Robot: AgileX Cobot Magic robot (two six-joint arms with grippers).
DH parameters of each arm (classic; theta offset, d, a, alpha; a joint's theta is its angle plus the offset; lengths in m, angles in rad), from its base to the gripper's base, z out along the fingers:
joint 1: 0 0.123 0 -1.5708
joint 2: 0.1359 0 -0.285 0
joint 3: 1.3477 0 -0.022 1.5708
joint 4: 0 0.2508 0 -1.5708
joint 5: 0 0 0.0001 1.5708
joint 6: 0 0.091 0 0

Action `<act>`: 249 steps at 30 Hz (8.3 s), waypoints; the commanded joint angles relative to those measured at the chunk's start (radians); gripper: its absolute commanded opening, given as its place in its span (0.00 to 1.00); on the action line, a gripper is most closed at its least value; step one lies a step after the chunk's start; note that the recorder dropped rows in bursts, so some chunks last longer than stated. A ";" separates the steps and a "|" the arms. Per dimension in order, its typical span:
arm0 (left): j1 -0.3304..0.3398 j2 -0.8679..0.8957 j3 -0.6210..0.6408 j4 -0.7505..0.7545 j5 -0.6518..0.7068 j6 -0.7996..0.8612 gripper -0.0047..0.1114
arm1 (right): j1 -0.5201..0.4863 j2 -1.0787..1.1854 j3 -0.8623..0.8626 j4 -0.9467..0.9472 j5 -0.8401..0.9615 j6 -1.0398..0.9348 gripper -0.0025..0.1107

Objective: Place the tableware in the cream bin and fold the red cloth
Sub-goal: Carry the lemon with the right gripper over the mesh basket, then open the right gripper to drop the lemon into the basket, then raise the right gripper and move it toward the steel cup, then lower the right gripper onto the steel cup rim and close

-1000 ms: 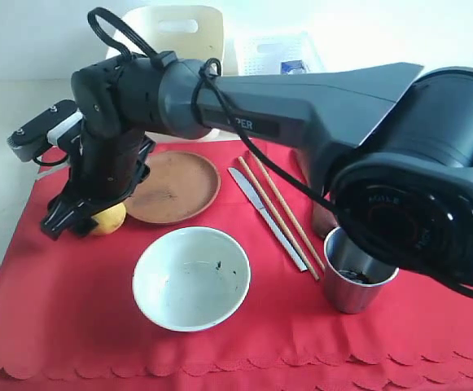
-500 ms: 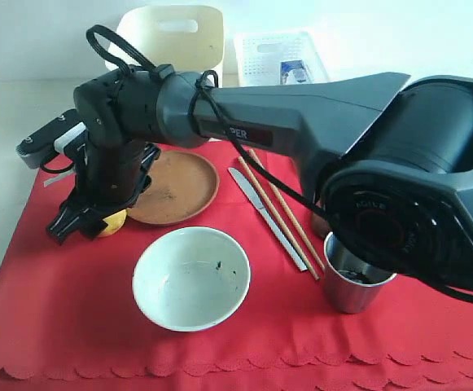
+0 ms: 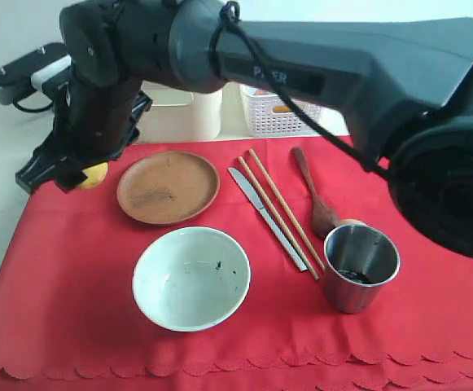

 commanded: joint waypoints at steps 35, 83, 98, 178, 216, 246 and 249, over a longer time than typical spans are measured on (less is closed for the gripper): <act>0.002 -0.007 -0.001 -0.005 -0.012 0.002 0.04 | -0.347 -0.409 -0.005 -0.123 0.156 -0.029 0.02; 0.002 -0.007 -0.001 -0.005 -0.012 0.002 0.04 | -0.614 0.176 -0.007 0.031 -0.515 -0.022 0.04; 0.002 -0.007 -0.001 -0.005 -0.012 0.002 0.04 | -0.626 0.155 -0.007 0.062 -0.517 -0.023 0.71; 0.002 -0.007 -0.001 -0.005 -0.012 0.002 0.04 | -0.626 -0.872 -0.005 -0.184 0.343 0.008 0.63; 0.002 -0.007 -0.001 -0.005 -0.012 0.002 0.04 | -0.626 -1.258 0.900 0.157 0.255 -0.140 0.63; 0.002 -0.007 -0.001 -0.005 -0.012 0.002 0.04 | -0.626 -0.860 1.083 0.165 0.109 -0.154 0.63; 0.002 -0.007 -0.001 -0.005 -0.012 0.002 0.04 | -0.626 -0.822 1.083 0.167 0.109 -0.154 0.63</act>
